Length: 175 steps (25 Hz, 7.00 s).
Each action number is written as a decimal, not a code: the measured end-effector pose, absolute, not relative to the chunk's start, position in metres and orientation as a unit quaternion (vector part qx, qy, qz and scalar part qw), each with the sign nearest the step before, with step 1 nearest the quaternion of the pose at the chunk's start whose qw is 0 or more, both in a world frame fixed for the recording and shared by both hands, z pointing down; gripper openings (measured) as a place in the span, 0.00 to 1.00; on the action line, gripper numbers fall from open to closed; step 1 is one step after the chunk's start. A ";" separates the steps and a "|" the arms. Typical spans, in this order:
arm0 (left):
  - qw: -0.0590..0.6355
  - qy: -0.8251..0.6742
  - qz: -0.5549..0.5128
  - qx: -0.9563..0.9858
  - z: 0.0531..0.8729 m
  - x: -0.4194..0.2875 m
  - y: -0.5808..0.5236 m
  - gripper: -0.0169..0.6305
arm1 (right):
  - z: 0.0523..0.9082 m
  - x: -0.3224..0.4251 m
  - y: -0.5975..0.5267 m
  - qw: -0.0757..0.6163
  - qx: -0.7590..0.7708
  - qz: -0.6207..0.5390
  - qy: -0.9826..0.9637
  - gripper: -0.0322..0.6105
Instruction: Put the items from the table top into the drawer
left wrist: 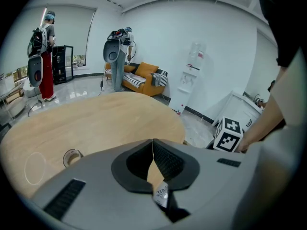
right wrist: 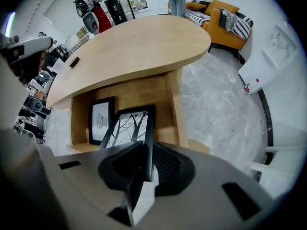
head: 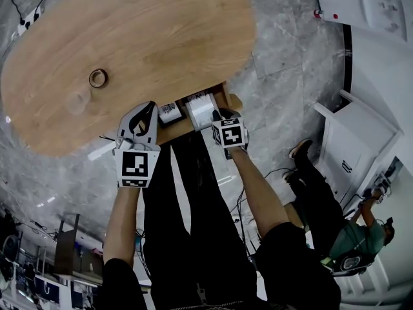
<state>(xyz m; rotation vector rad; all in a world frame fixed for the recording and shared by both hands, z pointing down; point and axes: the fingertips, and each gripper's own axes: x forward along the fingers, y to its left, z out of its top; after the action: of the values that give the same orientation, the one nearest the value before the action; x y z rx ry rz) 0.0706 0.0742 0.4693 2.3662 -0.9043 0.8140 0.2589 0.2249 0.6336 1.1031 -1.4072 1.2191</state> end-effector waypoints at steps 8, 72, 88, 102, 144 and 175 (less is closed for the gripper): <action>0.243 -0.335 0.298 0.860 0.471 0.064 0.074 0.05 | 0.639 0.260 0.228 0.486 0.459 0.499 -0.552 0.16; 0.333 -0.586 0.213 0.707 0.460 -0.165 0.150 0.05 | 0.560 -0.092 0.016 0.554 0.104 -0.041 -0.825 0.26; 0.330 -0.591 0.209 0.706 0.455 -0.166 0.148 0.05 | 0.556 -0.077 0.022 0.563 0.111 -0.035 -0.818 0.10; 0.311 -0.540 0.226 0.749 0.451 -0.122 0.127 0.05 | 0.533 -0.022 0.035 0.539 0.177 0.014 -0.823 0.09; 0.310 -0.438 0.275 0.798 0.481 -0.058 0.119 0.05 | 0.611 0.061 0.224 0.579 0.150 0.221 -0.770 0.09; 0.327 -0.469 0.260 0.778 0.484 -0.079 0.113 0.05 | 0.597 0.030 0.228 0.554 0.133 0.248 -0.783 0.07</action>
<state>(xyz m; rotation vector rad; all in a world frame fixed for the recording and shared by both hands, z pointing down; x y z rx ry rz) -0.0786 0.1134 0.4843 2.0385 -1.2283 0.6797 0.0304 0.2282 0.5970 0.3133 -1.8512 0.5864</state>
